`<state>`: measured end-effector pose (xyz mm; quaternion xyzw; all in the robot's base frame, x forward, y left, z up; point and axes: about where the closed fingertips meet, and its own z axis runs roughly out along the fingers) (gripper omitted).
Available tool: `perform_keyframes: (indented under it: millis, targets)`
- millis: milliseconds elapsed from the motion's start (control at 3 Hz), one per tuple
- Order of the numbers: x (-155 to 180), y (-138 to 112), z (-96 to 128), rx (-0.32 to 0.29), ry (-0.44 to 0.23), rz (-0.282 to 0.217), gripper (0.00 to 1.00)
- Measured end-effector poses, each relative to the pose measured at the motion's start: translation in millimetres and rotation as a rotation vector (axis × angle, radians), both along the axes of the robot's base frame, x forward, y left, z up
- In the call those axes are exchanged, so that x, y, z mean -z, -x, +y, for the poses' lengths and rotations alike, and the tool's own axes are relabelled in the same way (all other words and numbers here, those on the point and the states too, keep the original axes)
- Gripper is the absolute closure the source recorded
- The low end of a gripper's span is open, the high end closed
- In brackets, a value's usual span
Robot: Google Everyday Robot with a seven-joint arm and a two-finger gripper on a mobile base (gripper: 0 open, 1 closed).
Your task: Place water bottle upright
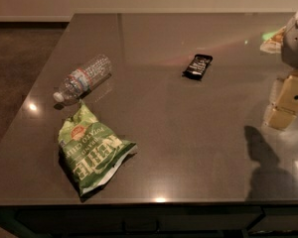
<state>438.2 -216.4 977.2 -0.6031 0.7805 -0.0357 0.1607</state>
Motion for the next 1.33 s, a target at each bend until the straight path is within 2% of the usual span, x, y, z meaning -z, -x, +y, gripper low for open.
perform_keyframes:
  millis: [333, 667, 1000, 1333]
  targets:
    - [0.0, -0.1, 0.1, 0.0, 0.0, 0.0, 0.0]
    - [1.9, -21.6, 25.3, -0.066, -0.018, -0.01, 0.0]
    - [4.5, -56.8, 64.2, -0.175, -0.033, -0.016, 0.0]
    - [5.4, -95.9, 100.9, -0.278, -0.037, -0.047, 0.0]
